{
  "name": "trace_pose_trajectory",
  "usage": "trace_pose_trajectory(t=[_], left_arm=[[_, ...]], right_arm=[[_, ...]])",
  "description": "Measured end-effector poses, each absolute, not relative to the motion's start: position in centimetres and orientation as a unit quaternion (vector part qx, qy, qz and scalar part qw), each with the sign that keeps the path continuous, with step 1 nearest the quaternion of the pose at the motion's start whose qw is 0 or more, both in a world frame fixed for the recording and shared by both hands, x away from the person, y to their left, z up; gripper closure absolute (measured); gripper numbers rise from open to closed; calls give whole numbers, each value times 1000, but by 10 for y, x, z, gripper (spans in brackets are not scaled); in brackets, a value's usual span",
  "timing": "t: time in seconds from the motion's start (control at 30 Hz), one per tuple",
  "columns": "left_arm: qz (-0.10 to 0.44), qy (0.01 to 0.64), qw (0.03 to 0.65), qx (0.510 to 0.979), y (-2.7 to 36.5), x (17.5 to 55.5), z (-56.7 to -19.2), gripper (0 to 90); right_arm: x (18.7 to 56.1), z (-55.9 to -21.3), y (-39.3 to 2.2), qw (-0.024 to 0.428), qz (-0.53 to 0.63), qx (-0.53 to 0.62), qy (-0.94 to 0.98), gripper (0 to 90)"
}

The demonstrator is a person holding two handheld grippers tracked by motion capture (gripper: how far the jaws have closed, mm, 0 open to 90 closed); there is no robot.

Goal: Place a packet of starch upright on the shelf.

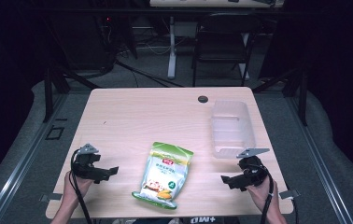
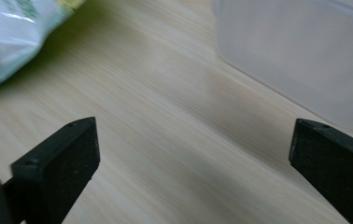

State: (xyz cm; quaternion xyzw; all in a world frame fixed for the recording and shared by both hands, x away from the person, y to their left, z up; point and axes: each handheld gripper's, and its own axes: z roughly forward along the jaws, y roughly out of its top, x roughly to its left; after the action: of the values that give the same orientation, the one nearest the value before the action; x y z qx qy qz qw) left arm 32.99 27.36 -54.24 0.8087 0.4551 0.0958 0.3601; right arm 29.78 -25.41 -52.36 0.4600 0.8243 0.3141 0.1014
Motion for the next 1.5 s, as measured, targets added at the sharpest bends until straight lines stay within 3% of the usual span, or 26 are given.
trace_pose_trajectory(t=[0.63,1.5], left_arm=[[93,451,362,811,273,331,-543,7],[92,456,360,809,273,332,-545,7]], right_arm=[[300,-524,-227,36,344,421,838,32],[328,-524,-169,7,349,364,863,51]])
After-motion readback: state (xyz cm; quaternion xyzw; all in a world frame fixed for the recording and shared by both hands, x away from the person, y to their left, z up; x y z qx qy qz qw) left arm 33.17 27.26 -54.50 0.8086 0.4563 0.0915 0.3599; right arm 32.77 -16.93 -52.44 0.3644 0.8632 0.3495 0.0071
